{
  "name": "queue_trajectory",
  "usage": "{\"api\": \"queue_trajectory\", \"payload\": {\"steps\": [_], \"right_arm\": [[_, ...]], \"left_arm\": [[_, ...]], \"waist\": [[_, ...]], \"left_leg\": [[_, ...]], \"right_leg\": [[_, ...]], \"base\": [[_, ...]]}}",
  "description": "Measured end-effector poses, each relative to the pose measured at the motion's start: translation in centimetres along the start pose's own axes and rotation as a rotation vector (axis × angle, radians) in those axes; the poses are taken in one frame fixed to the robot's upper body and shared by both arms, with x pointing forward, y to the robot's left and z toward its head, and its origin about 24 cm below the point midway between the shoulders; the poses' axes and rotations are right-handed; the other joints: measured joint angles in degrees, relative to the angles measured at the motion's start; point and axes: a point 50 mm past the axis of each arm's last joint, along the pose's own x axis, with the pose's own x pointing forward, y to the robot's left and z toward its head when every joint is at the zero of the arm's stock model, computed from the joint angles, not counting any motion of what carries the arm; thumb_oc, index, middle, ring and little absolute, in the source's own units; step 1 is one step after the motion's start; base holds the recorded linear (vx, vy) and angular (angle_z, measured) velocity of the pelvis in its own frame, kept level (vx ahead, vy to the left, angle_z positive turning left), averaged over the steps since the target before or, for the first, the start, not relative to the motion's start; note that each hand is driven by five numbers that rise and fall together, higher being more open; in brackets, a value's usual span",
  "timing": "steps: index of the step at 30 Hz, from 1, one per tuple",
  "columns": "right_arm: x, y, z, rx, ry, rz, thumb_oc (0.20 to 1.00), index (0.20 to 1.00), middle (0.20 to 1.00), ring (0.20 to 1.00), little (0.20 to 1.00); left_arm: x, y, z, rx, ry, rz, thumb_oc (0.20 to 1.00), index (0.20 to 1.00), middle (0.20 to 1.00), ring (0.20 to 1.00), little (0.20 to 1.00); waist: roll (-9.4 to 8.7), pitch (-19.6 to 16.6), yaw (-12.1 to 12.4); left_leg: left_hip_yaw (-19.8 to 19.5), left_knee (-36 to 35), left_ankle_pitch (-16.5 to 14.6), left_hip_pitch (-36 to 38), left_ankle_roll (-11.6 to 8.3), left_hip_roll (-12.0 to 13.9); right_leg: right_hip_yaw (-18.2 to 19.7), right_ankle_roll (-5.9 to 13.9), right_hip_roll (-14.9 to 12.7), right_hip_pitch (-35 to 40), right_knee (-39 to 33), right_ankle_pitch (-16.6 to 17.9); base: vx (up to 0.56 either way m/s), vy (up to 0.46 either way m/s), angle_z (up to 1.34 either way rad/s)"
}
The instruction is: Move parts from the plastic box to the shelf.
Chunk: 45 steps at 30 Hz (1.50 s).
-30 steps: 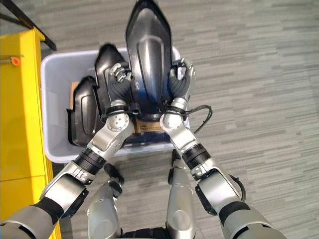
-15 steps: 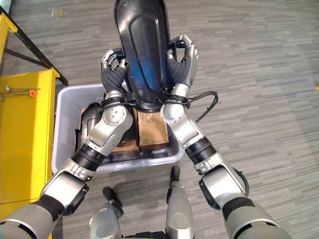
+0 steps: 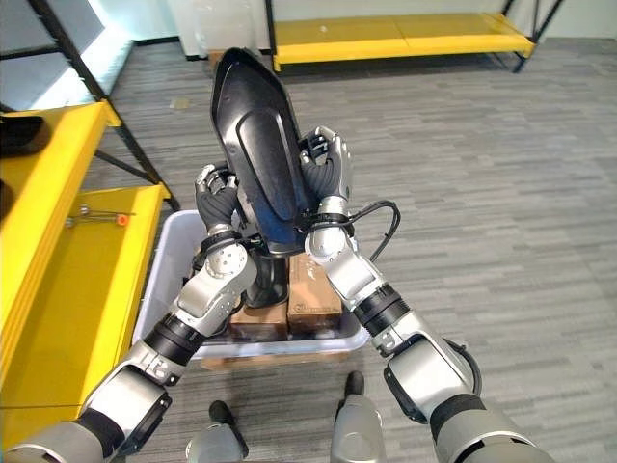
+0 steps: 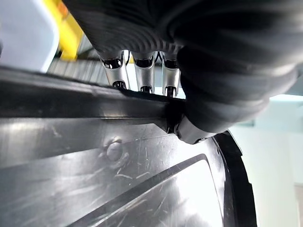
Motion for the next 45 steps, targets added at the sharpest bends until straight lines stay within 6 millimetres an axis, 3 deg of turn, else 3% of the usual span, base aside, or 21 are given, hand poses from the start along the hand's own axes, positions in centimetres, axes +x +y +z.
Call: {"api": "queue_trajectory", "payload": {"steps": [1, 3, 4, 5, 6, 7, 8, 9, 10, 11, 13, 15, 20, 24, 25, 27, 30, 32, 39, 43, 45], "right_arm": [[-0.2, 0.2, -0.1, -0.004, 0.004, 0.013, 0.2, 0.2, 0.2, 0.2, 0.2], [-1.0, 0.9, -0.9, -0.034, 0.043, 0.063, 0.2, 0.2, 0.2, 0.2, 0.2], [-1.2, 1.3, -0.9, -0.035, 0.056, 0.078, 0.2, 0.2, 0.2, 0.2, 0.2], [-1.7, 1.1, -1.8, -0.048, 0.094, 0.056, 0.2, 0.2, 0.2, 0.2, 0.2], [-2.1, 2.1, -1.7, -0.052, 0.1, 0.09, 0.2, 0.2, 0.2, 0.2, 0.2], [-2.2, 2.2, -2.1, -0.068, 0.115, 0.099, 0.2, 0.2, 0.2, 0.2, 0.2], [-2.0, 1.4, -2.7, -0.097, 0.123, 0.091, 0.2, 0.2, 0.2, 0.2, 0.2], [-1.9, 1.2, -2.6, -0.081, 0.127, 0.095, 0.2, 0.2, 0.2, 0.2, 0.2], [-2.0, 1.4, -2.2, -0.062, 0.121, 0.09, 0.2, 0.2, 0.2, 0.2, 0.2], [-2.0, 1.6, -2.1, -0.054, 0.127, 0.087, 0.2, 0.2, 0.2, 0.2, 0.2], [-2.6, 2.5, -2.3, -0.035, 0.158, 0.103, 0.2, 0.2, 0.2, 0.2, 0.2], [-3.0, 2.7, -2.6, -0.032, 0.174, 0.106, 0.2, 0.2, 0.2, 0.2, 0.2], [-3.4, 2.8, -2.8, -0.068, 0.181, 0.103, 0.2, 0.2, 0.2, 0.2, 0.2], [-3.5, 2.8, -2.9, -0.092, 0.171, 0.097, 0.2, 0.2, 0.2, 0.2, 0.2], [-3.5, 2.7, -2.9, -0.091, 0.173, 0.102, 0.2, 0.2, 0.2, 0.2, 0.2], [-3.4, 2.5, -2.7, -0.097, 0.156, 0.1, 0.2, 0.2, 0.2, 0.2, 0.2], [-3.2, 2.1, -2.5, -0.158, 0.1, 0.09, 0.2, 0.2, 0.2, 0.2, 0.2], [-3.1, 1.7, -2.3, -0.191, 0.062, 0.092, 0.2, 0.2, 0.2, 0.2, 0.2], [-3.8, 0.2, -3.3, -0.257, 0.025, 0.1, 0.2, 0.2, 0.2, 0.2, 0.2], [-4.4, -1.0, -4.0, -0.273, 0.031, 0.093, 0.2, 0.2, 0.2, 0.2, 0.2], [-4.4, -0.8, -3.3, -0.25, 0.011, 0.091, 0.2, 0.2, 0.2, 0.2, 0.2]], "left_arm": [[-0.2, 0.3, -0.2, 0.0, 0.01, 0.009, 0.2, 0.2, 0.2, 0.2, 0.2], [-0.9, 1.0, -1.5, 0.01, 0.064, 0.052, 0.2, 0.2, 0.2, 0.2, 0.2], [-1.0, 1.3, -1.9, 0.014, 0.079, 0.063, 0.2, 0.2, 0.2, 0.2, 0.2], [-1.3, 1.3, -2.3, 0.023, 0.092, 0.045, 0.2, 0.2, 0.2, 0.2, 0.2], [-1.0, 2.1, -2.8, 0.056, 0.104, 0.073, 0.2, 0.2, 0.2, 0.2, 0.2], [-0.6, 2.7, -3.1, 0.077, 0.108, 0.052, 0.2, 0.2, 0.2, 0.2, 0.2], [-0.8, 2.2, -3.3, 0.075, 0.122, 0.006, 0.2, 0.2, 0.2, 0.2, 0.2], [-0.8, 2.2, -3.2, 0.068, 0.119, -0.004, 0.2, 0.2, 0.2, 0.2, 0.2], [-0.7, 2.1, -2.9, 0.06, 0.112, -0.008, 0.2, 0.2, 0.2, 0.2, 0.2], [-0.6, 2.2, -2.9, 0.065, 0.109, -0.011, 0.2, 0.2, 0.2, 0.2, 0.2], [-0.9, 3.0, -3.7, 0.083, 0.138, 0.012, 0.2, 0.2, 0.2, 0.2, 0.2], [-1.1, 3.2, -4.0, 0.089, 0.148, 0.015, 0.2, 0.2, 0.2, 0.2, 0.2], [-1.3, 3.1, -4.5, 0.101, 0.176, 0.019, 0.2, 0.2, 0.2, 0.2, 0.2], [-1.3, 3.1, -4.5, 0.101, 0.176, 0.021, 0.2, 0.2, 0.2, 0.2, 0.2], [-1.4, 3.1, -4.6, 0.105, 0.177, 0.02, 0.2, 0.2, 0.2, 0.2, 0.2], [-1.4, 3.0, -4.6, 0.101, 0.177, 0.016, 0.2, 0.2, 0.2, 0.2, 0.2], [-1.4, 2.9, -4.6, 0.099, 0.177, -0.014, 0.2, 0.2, 0.2, 0.2, 0.2], [-1.4, 2.8, -4.6, 0.098, 0.179, -0.029, 0.2, 0.2, 0.2, 0.2, 0.2], [-2.1, 2.3, -5.4, 0.112, 0.235, -0.073, 0.2, 0.2, 0.2, 0.2, 0.2], [-2.7, 1.8, -6.1, 0.121, 0.284, -0.137, 0.2, 0.2, 0.2, 0.2, 0.2], [-2.7, 1.9, -5.7, 0.123, 0.271, -0.163, 0.2, 0.2, 0.2, 0.2, 0.2]], "waist": [[0.41, -0.3, 0.4], [0.91, -2.0, 1.6], [1.14, -2.1, 3.0], [1.36, -2.9, 3.7], [-1.86, -2.8, 3.3], [-2.52, -2.8, 3.8], [-2.65, -2.7, 3.4], [-1.82, -3.1, 3.2], [-1.49, -3.1, 2.6], [-3.18, -3.0, 3.1], [-4.98, -3.0, 4.6], [-4.22, -3.5, 4.4], [-5.03, -3.2, 5.8], [-4.77, -2.7, 6.8], [-4.48, -2.2, 7.0], [-3.6, -1.4, 6.4], [-2.7, -0.8, 5.0], [-2.85, -0.8, 4.4], [-2.74, -0.9, 1.6], [-2.59, -1.0, -0.5], [-2.59, -2.4, -0.2]], "left_leg": [[0.1, -0.5, -0.1, 0.0, 0.62, 0.2], [2.1, -0.3, -5.4, -1.8, 7.56, 1.6], [2.4, 1.0, -2.7, -1.8, 9.12, 1.6], [0.9, -5.3, 12.2, -1.8, 9.69, -1.8], [2.2, 0.1, 13.4, -4.9, 4.72, -2.0], [3.6, 10.3, 2.9, -5.2, 3.89, -3.4], [4.0, 16.0, -2.8, -4.7, 3.36, -6.1], [4.7, 8.2, -6.1, 0.8, 4.78, -10.6], [5.5, 1.6, -5.7, 4.4, 5.17, -11.5], [4.2, 0.7, -5.7, 5.1, 5.18, -11.9], [3.8, 7.1, -8.1, 3.3, 6.29, -11.2], [3.7, 6.0, -10.9, 2.2, 6.8, -12.2], [0.3, 6.5, -10.4, -2.3, 10.96, -18.4], [-1.9, 4.9, -9.7, -4.1, 13.16, -21.3], [-3.3, 4.3, -8.7, -4.0, 14.53, -21.7], [-5.1, 1.7, -6.9, -4.1, 14.24, -21.3], [-9.3, -2.1, -4.3, -3.8, 13.8, -21.6], [-9.3, -3.5, -3.6, -3.6, 12.81, -21.5], [-13.5, -2.2, -2.9, -4.0, 9.98, -22.5], [-12.6, -4.0, -5.0, -1.9, 10.54, -21.8], [-15.7, -7.7, 0.5, 0.1, 13.02, -22.2]], "right_leg": [[-0.7, 0.04, 0.0, 0.0, 0.8, -0.9], [-5.1, -1.39, -1.0, 0.4, 2.4, -4.3], [-5.7, -2.26, -1.0, 0.2, 3.8, -5.1], [-6.8, -2.0, -0.7, 0.4, 6.6, -7.5], [-5.8, -3.97, -1.7, 0.4, 2.7, -6.8], [-7.8, -3.0, -3.2, 2.1, 1.3, -5.7], [-8.7, -2.84, -4.4, 3.8, 0.7, -5.2], [-9.8, -2.64, -4.6, 6.1, -1.1, -3.8], [-11.4, -2.2, -3.6, 7.9, -1.8, -3.3], [-11.7, -1.67, -3.9, 9.1, -2.5, -2.9], [-11.7, -1.45, -4.3, 12.3, -6.5, 0.1], [-11.7, -0.25, -5.8, 12.5, -7.0, 0.7], [-14.9, 2.13, -11.7, 12.2, -9.7, 8.7], [-15.7, 2.63, -13.1, 12.3, -9.6, 11.8], [-14.8, 2.62, -12.9, 12.1, -8.7, 12.0], [-10.8, 3.18, -10.4, 10.6, -5.7, 7.1], [-4.3, 3.57, -1.3, 10.2, -5.1, 0.2], [-3.0, 0.6, 4.5, 11.0, -8.7, -2.2], [0.8, -1.36, 9.3, 19.0, -18.9, -1.4], [2.0, -0.99, 8.8, 19.3, -13.4, -3.3], [3.5, -0.18, 9.2, 16.0, -8.9, -7.4]], "base": [[0.05, -0.036, 0.61], [-0.1, 0.02, 1.08], [-0.23, 0.128, 1.27], [-0.39, 0.486, 2.05], [-0.23, 0.535, 2.33], [-0.16, 0.632, 2.36], [0.03, 0.389, 1.33], [0.05, 0.447, 1.26], [0.01, 0.409, 0.89], [-0.03, 0.447, 0.57], [-0.07, 0.406, 0.22], [-0.1, 0.353, 0.24], [-0.14, 0.305, 0.53], [-0.13, 0.284, 0.51], [-0.09, 0.123, 0.5], [-0.01, 0.1, 0.48], [0.06, 0.081, 0.64], [0.1, 0.053, 0.59], [0.18, -0.04, 0.46], [0.12, -0.075, 0.78], [0.17, -0.078, 0.54]]}}
